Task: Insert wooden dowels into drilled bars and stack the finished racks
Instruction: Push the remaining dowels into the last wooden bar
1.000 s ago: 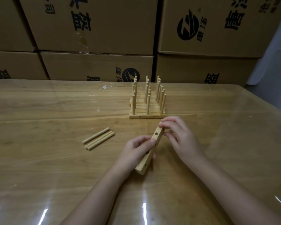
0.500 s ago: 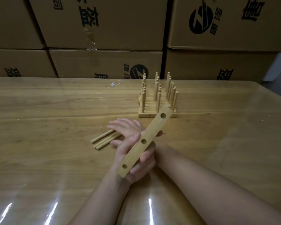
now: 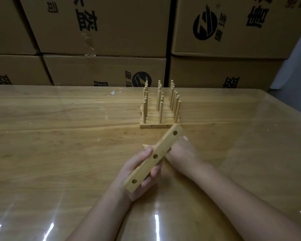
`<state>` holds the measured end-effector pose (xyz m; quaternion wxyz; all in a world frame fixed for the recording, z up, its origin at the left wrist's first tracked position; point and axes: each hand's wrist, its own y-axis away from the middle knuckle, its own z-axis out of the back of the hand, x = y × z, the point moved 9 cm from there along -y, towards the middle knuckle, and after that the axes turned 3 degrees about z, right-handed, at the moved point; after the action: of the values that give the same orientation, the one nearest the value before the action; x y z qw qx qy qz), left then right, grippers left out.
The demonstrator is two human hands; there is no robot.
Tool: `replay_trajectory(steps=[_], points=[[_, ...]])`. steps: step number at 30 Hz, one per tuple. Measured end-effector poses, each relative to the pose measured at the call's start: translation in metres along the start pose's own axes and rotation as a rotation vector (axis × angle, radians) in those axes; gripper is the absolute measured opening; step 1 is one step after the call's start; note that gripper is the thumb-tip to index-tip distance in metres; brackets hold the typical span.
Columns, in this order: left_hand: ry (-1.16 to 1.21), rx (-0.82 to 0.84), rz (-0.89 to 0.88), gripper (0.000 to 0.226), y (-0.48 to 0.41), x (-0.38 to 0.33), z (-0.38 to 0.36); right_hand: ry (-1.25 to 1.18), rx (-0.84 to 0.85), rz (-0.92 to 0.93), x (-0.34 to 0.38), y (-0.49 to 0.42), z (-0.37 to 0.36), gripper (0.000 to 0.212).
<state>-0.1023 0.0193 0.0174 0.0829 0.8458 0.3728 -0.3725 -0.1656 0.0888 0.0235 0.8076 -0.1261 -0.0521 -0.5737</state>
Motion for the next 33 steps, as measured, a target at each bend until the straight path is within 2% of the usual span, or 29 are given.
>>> replay_trajectory(steps=[3, 6, 9, 12, 17, 21, 25, 27, 29, 33], points=[[-0.112, -0.400, -0.049, 0.058, -0.001, -0.005, 0.031, 0.162, -0.039, -0.158, -0.049, 0.040, 0.015, 0.017], [-0.200, -0.575, -0.123, 0.039, 0.002, -0.011, 0.039, 0.110, -0.055, -0.258, -0.064, 0.061, 0.014, 0.025], [-0.300, -0.603, -0.135, 0.040, 0.003, -0.011, 0.036, 0.162, -0.125, -0.250, -0.058, 0.068, 0.012, 0.028], [-0.407, -0.610, -0.155, 0.027, 0.004, -0.013, 0.032, 0.167, -0.196, -0.262, -0.057, 0.071, 0.015, 0.032], [-0.569, -0.589, -0.101, 0.020, -0.001, -0.007, 0.029, 0.010, -0.492, -0.189, -0.050, 0.083, 0.044, 0.023], [-0.723, -0.550, -0.078, 0.024, -0.003, -0.003, 0.027, -0.148, -0.458, -0.220, -0.058, 0.082, 0.041, 0.015], [-0.928, -0.478, -0.072, 0.031, -0.006, 0.001, 0.015, -0.169, -0.392, -0.187, -0.052, 0.078, 0.034, 0.028], [-0.959, -0.475, -0.081, 0.032, -0.006, 0.000, 0.011, -0.206, -0.403, -0.130, -0.044, 0.078, 0.036, 0.033], [-0.969, -0.478, -0.086, 0.032, -0.006, -0.001, 0.010, -0.265, -0.444, -0.081, -0.039, 0.079, 0.040, 0.024], [-0.987, -0.471, -0.083, 0.033, -0.005, 0.000, 0.009, -0.257, -0.505, -0.084, -0.041, 0.078, 0.045, 0.021]])
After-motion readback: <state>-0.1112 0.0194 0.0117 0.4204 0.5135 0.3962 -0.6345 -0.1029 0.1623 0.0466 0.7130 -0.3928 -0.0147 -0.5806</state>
